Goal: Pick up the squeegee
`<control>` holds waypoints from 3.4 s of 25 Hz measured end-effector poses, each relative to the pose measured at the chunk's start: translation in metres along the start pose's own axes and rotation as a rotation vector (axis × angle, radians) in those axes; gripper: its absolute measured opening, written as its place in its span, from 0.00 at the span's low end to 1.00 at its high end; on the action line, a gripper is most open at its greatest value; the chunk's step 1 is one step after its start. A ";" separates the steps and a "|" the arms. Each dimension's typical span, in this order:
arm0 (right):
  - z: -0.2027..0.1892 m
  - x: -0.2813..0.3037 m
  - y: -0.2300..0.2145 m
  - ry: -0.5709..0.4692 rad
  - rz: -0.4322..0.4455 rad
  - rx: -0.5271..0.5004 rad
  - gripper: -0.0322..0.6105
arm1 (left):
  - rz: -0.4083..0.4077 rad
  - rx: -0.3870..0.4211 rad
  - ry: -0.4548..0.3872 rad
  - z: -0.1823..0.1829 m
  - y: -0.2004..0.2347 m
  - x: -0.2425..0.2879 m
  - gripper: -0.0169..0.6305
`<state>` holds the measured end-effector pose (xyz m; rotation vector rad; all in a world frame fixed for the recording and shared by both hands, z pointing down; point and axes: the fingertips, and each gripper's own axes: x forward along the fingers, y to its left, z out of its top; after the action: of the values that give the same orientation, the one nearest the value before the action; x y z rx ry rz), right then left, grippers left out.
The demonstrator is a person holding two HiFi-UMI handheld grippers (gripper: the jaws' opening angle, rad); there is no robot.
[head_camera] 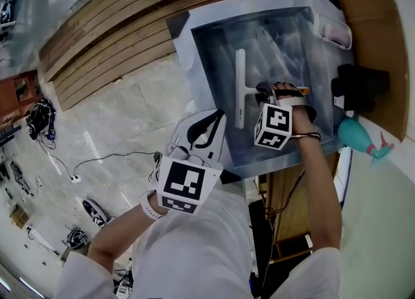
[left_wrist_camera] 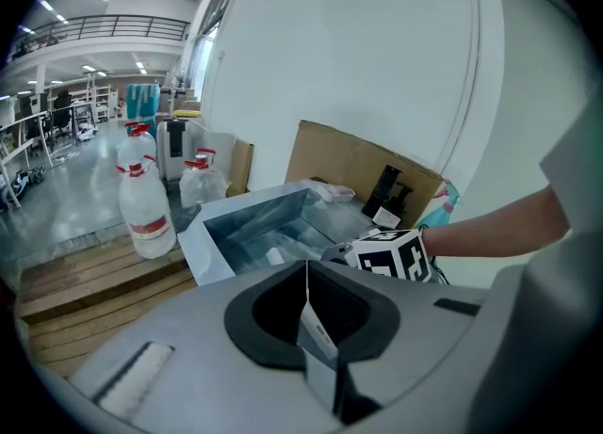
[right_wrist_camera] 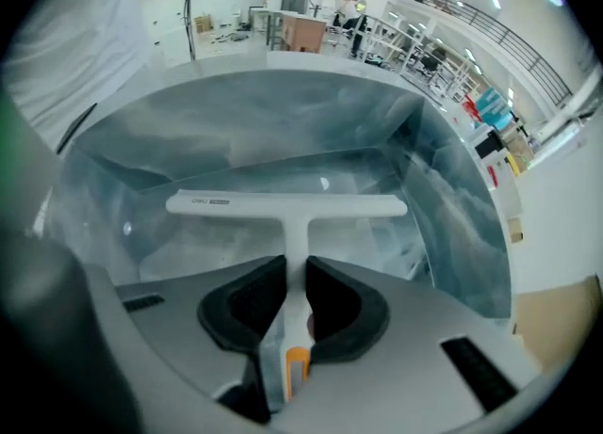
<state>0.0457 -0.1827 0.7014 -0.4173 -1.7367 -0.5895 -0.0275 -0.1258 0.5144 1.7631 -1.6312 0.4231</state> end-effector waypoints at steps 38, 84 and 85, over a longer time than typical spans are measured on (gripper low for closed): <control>0.050 -0.428 0.000 -0.596 -1.095 1.144 0.14 | -0.053 0.151 -0.285 0.124 -0.007 -0.146 0.04; 0.010 -0.455 0.087 -0.600 -1.327 1.432 0.14 | -0.125 0.202 -0.316 0.116 -0.042 -0.169 0.04; 0.009 -0.455 0.087 -0.601 -1.326 1.432 0.14 | -0.124 0.203 -0.314 0.115 -0.043 -0.168 0.04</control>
<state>0.1972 -0.0925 0.2732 1.8105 -2.3470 0.0966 -0.0372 -0.0801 0.3115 2.1587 -1.7264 0.2712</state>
